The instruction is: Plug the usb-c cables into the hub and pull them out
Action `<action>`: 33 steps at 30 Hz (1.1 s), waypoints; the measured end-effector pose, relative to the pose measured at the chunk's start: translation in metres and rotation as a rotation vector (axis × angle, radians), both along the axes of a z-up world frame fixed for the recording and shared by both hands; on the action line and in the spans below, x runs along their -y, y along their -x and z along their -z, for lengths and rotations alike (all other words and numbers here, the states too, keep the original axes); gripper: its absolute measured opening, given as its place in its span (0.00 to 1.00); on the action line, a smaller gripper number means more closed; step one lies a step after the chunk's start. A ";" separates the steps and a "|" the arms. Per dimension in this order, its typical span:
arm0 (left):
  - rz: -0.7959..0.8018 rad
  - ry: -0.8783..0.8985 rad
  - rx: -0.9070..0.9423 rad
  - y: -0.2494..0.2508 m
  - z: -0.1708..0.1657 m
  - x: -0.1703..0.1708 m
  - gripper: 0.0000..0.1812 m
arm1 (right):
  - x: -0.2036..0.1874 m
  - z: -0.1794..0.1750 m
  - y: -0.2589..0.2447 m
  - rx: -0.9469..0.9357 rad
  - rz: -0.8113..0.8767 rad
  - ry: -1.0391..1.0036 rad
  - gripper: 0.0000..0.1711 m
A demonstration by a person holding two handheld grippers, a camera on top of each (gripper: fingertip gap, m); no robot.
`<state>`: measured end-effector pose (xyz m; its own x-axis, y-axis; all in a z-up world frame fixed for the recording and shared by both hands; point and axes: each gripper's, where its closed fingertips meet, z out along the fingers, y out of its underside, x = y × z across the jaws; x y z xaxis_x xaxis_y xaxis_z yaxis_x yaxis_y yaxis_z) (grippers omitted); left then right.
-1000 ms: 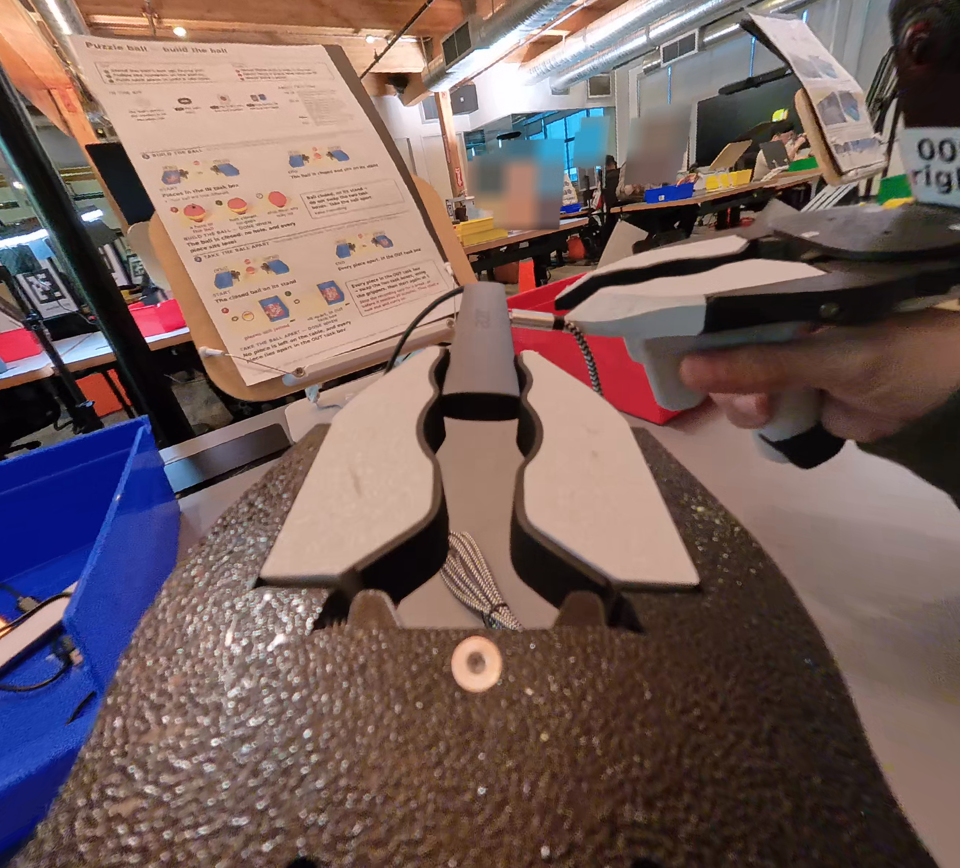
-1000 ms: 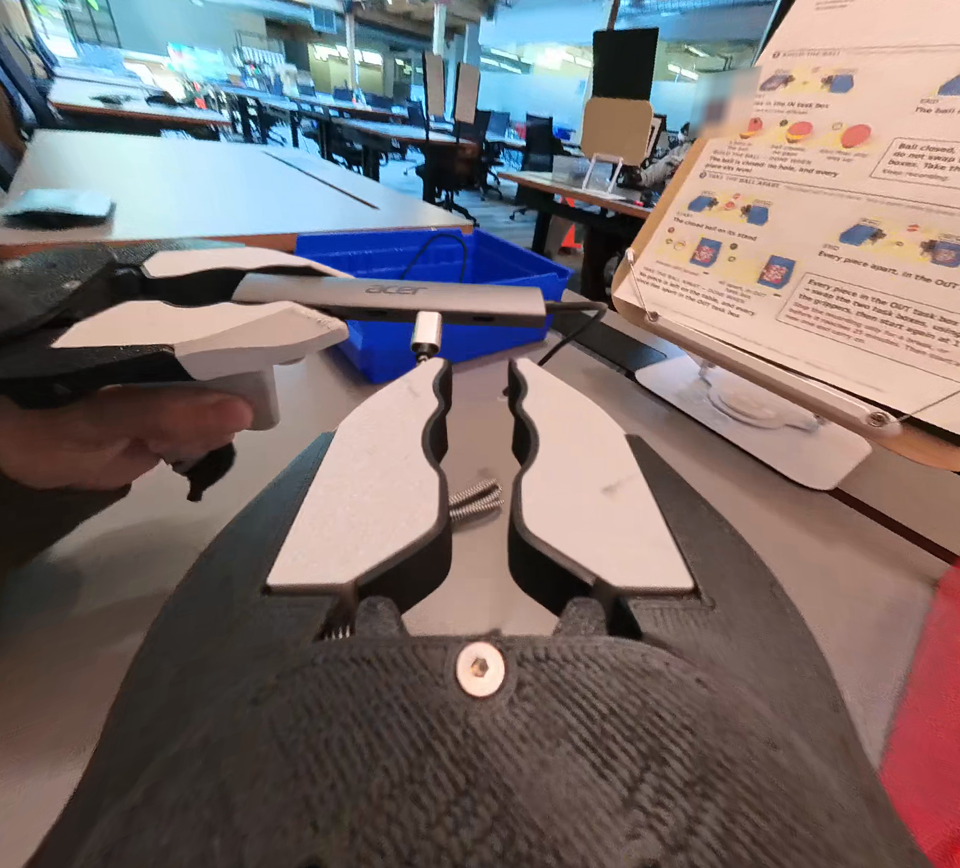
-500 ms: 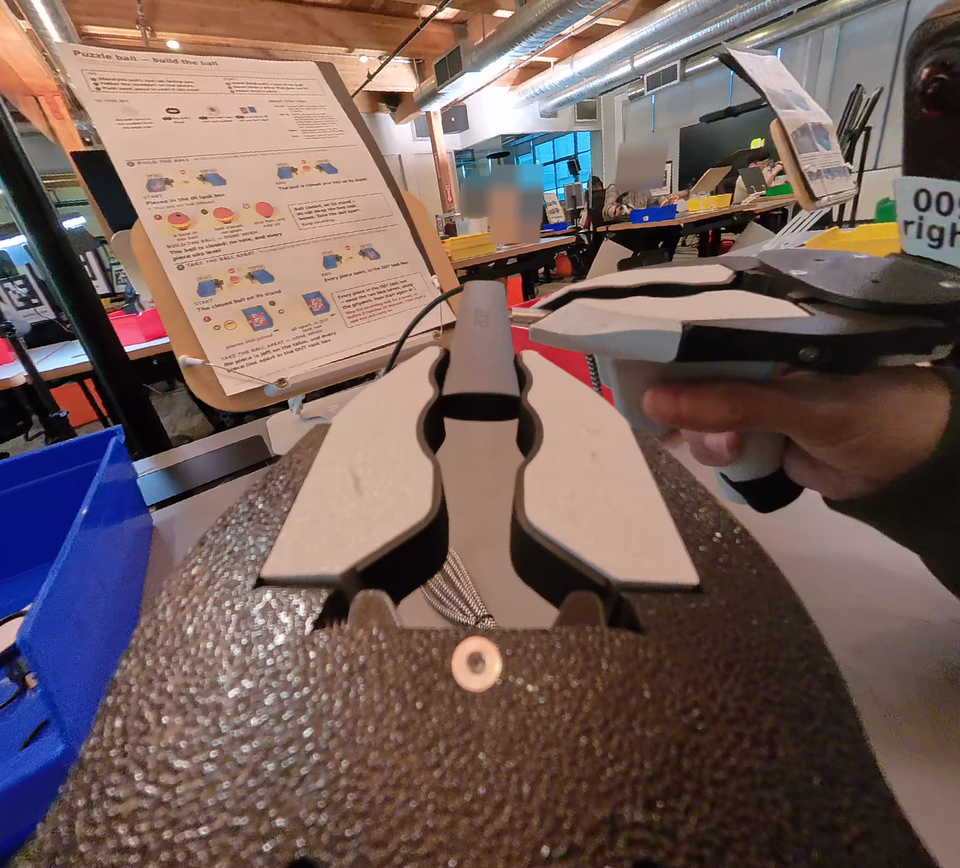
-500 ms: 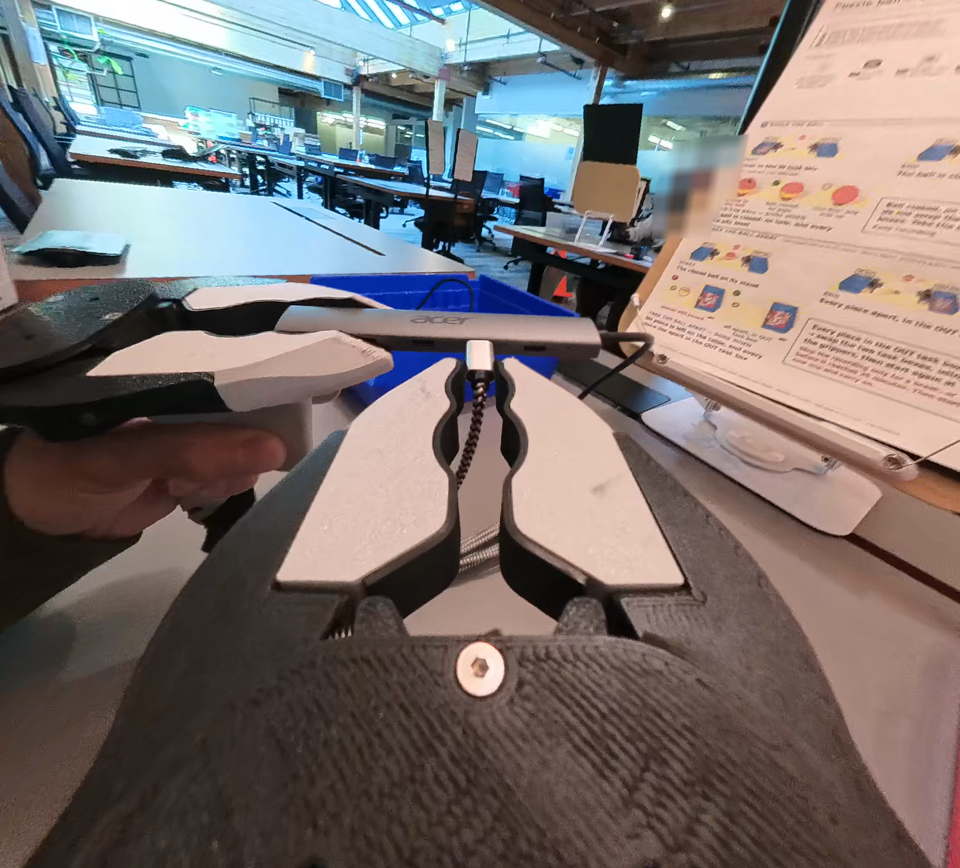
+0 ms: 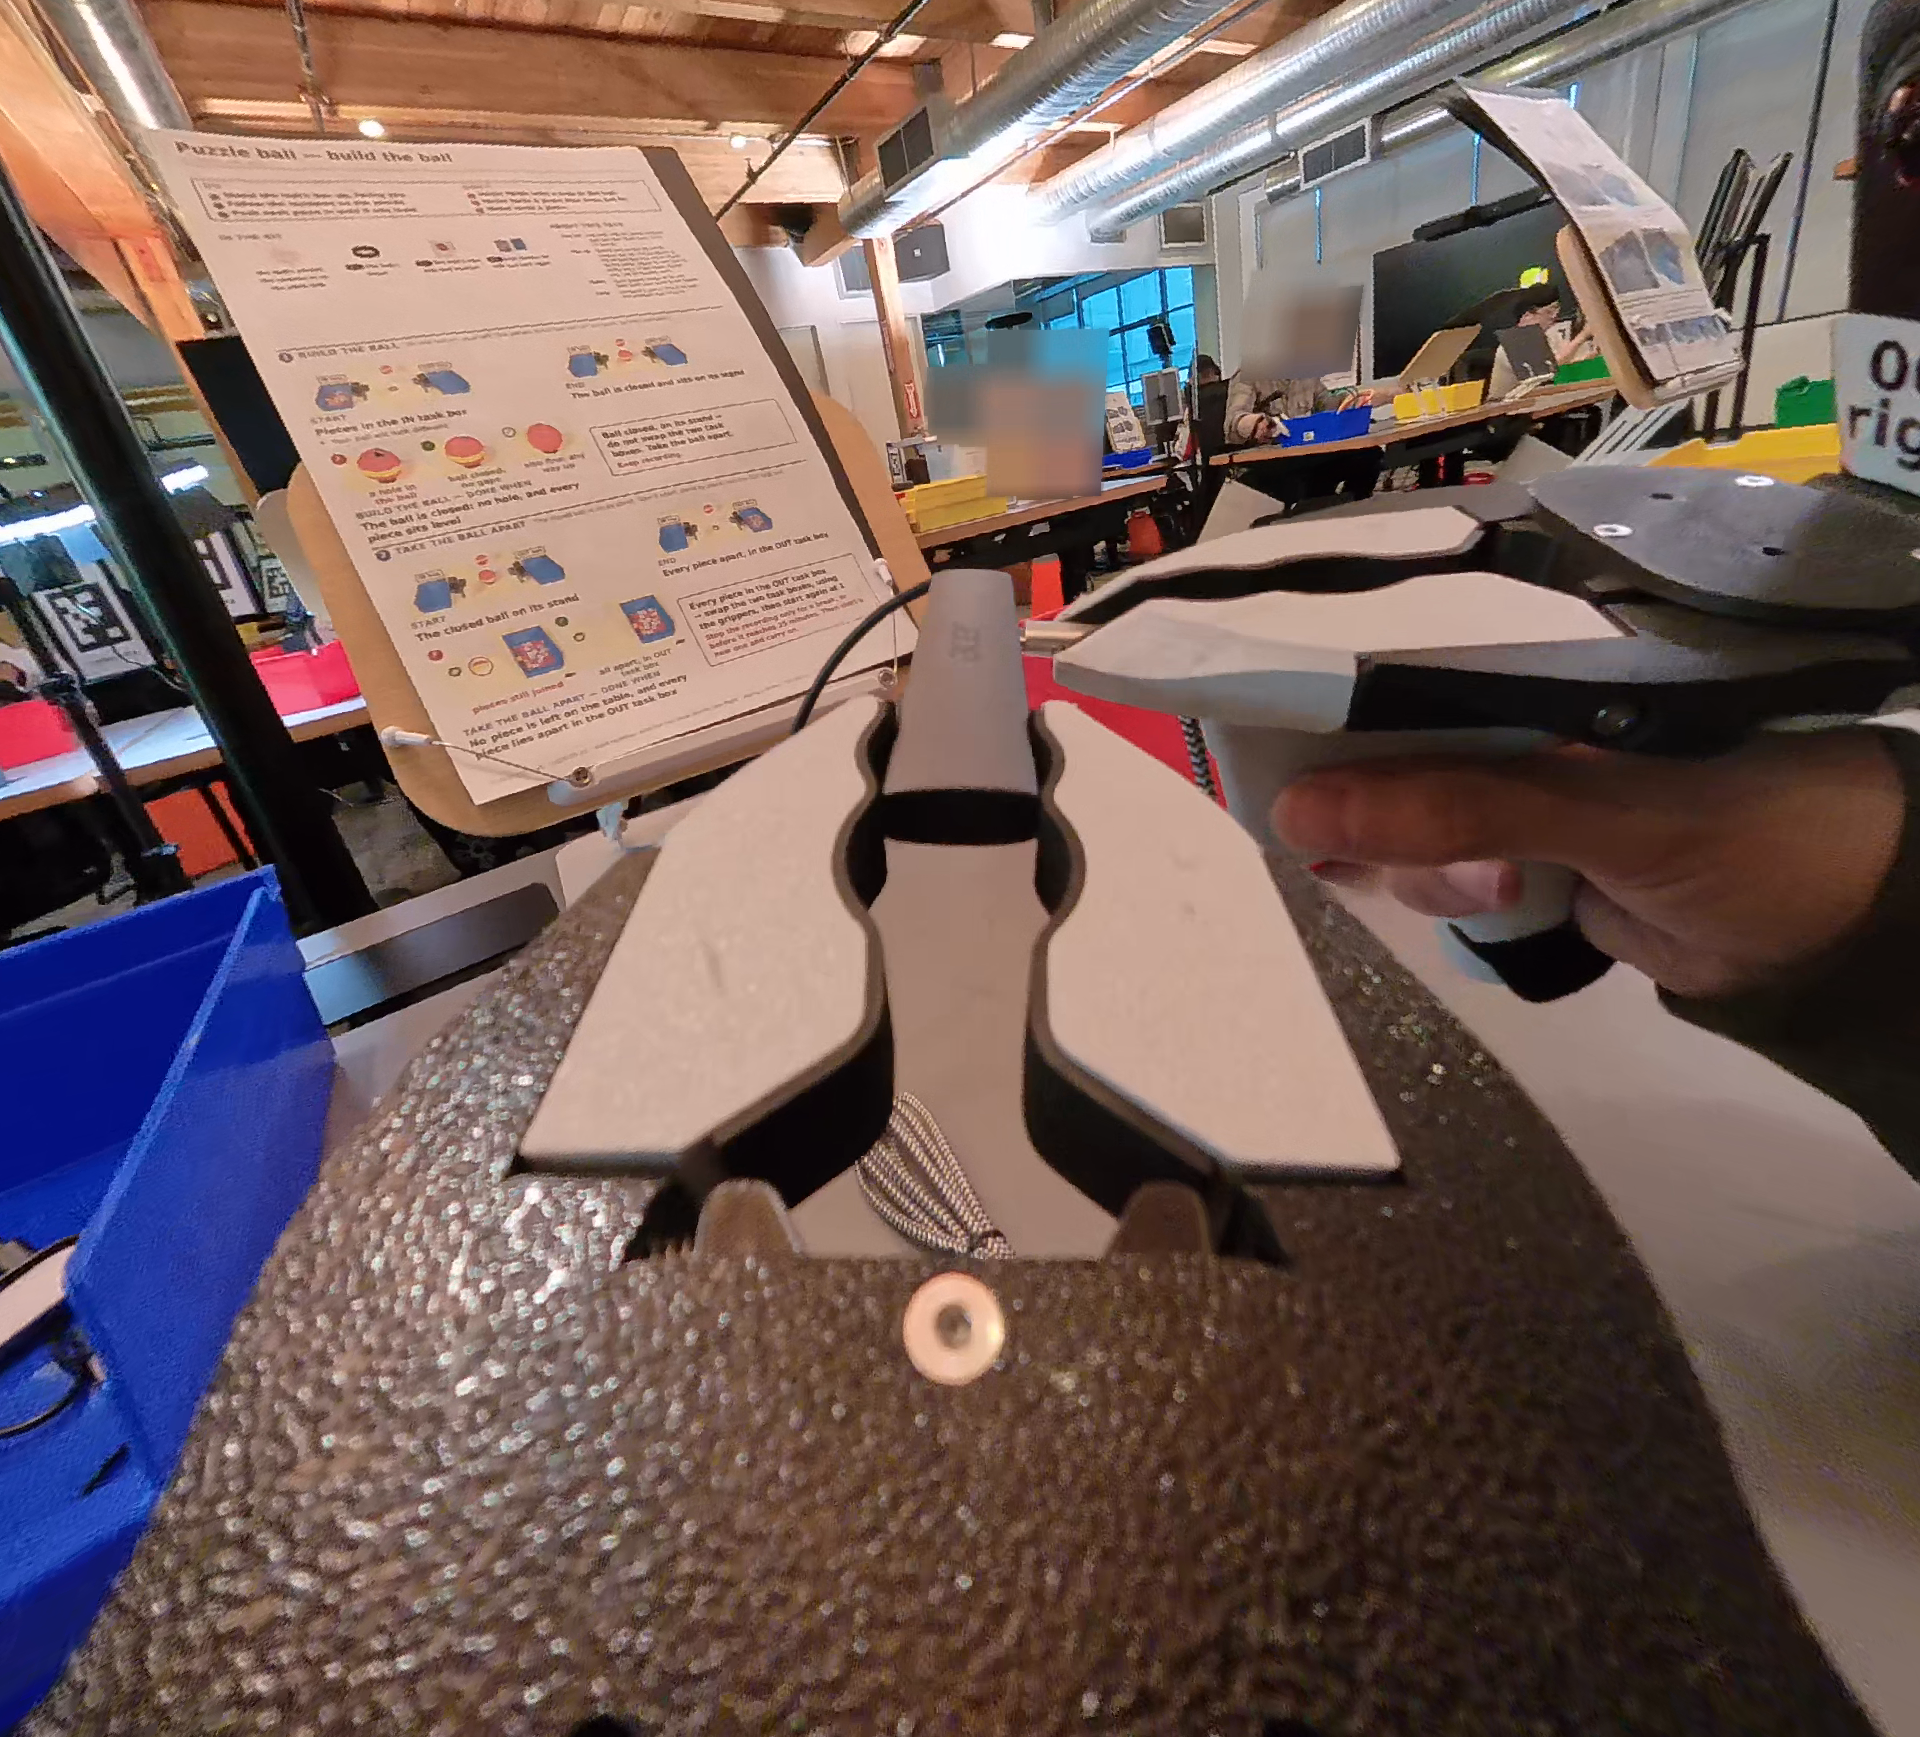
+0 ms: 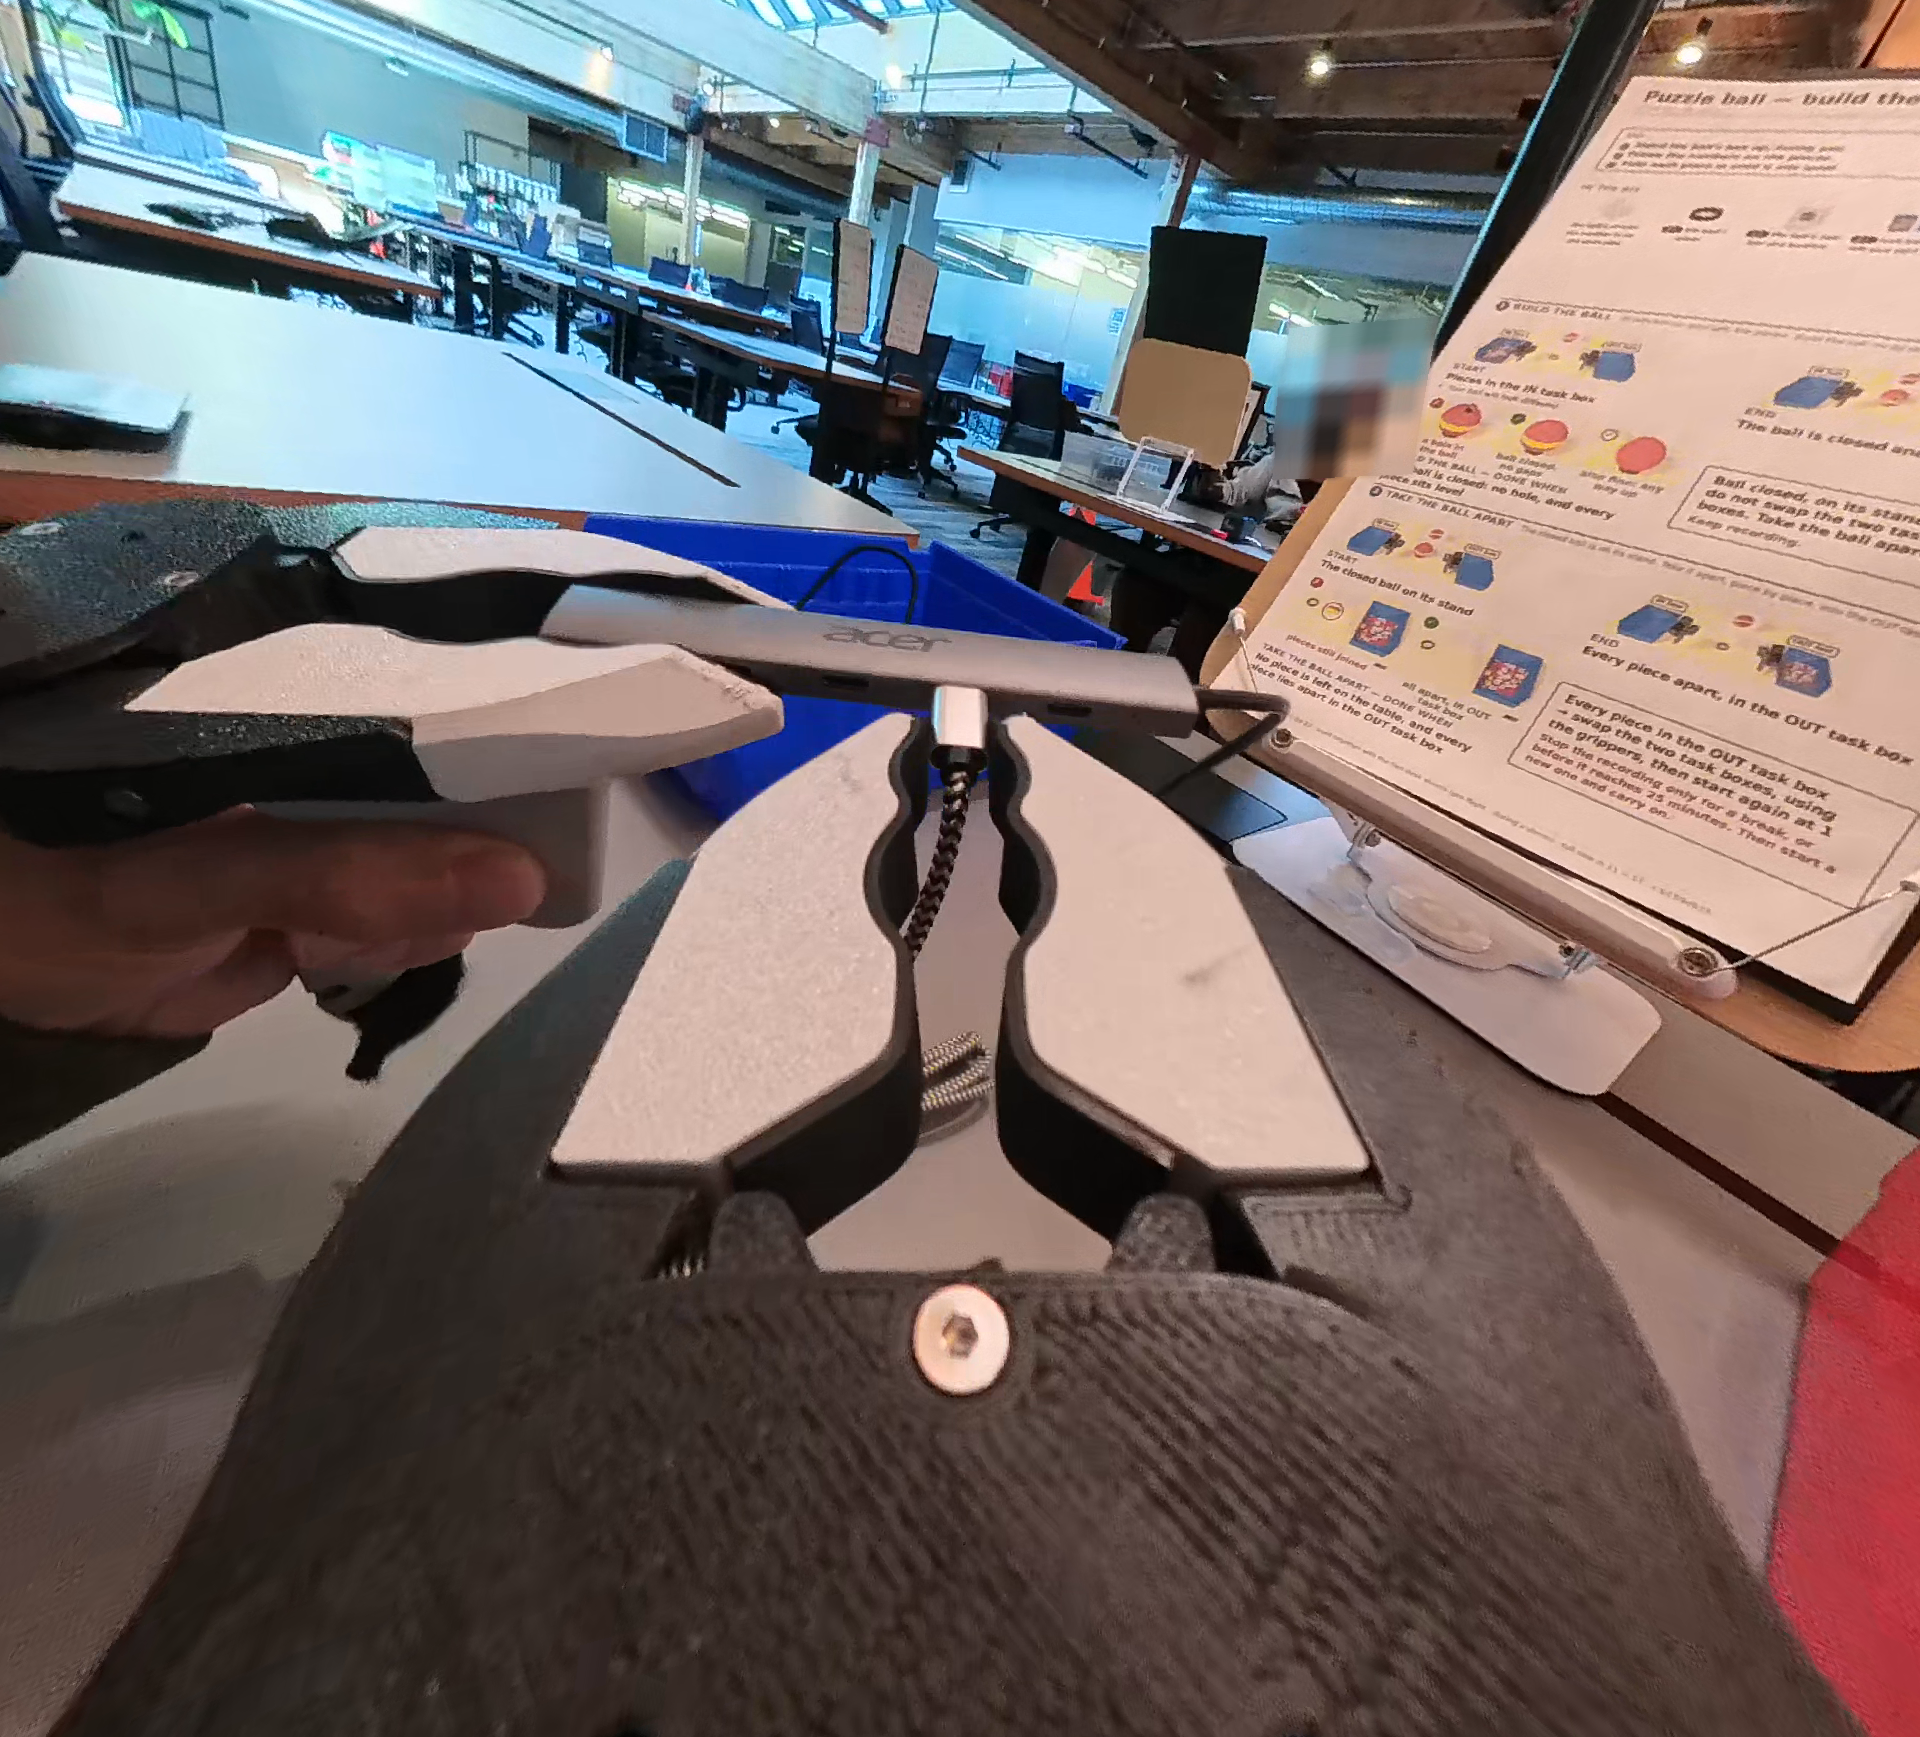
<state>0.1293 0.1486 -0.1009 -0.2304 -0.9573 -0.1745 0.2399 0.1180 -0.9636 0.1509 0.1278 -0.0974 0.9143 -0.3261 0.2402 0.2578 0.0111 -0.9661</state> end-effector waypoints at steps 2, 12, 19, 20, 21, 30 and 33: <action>0.000 0.000 0.014 0.001 -0.002 0.000 0.13 | 0.000 0.000 0.001 0.009 0.000 0.009 0.07; -0.048 -0.038 -0.041 -0.001 0.001 -0.001 0.13 | 0.001 0.005 -0.002 -0.010 0.003 0.062 0.07; -0.105 -0.158 -0.023 0.002 -0.004 0.003 0.14 | 0.008 0.004 0.001 -0.026 -0.032 0.119 0.07; -0.092 -0.143 -0.026 0.002 -0.005 0.004 0.14 | 0.010 0.002 0.002 -0.024 -0.040 0.126 0.07; -0.082 -0.140 -0.027 0.003 -0.006 0.006 0.14 | 0.012 0.002 0.003 -0.023 -0.051 0.136 0.07; -0.090 -0.219 -0.035 0.004 -0.006 0.015 0.14 | 0.022 0.007 0.003 -0.002 -0.054 0.262 0.07; -0.060 -0.162 -0.053 0.003 -0.006 0.016 0.14 | 0.024 0.005 0.004 -0.014 -0.071 0.261 0.07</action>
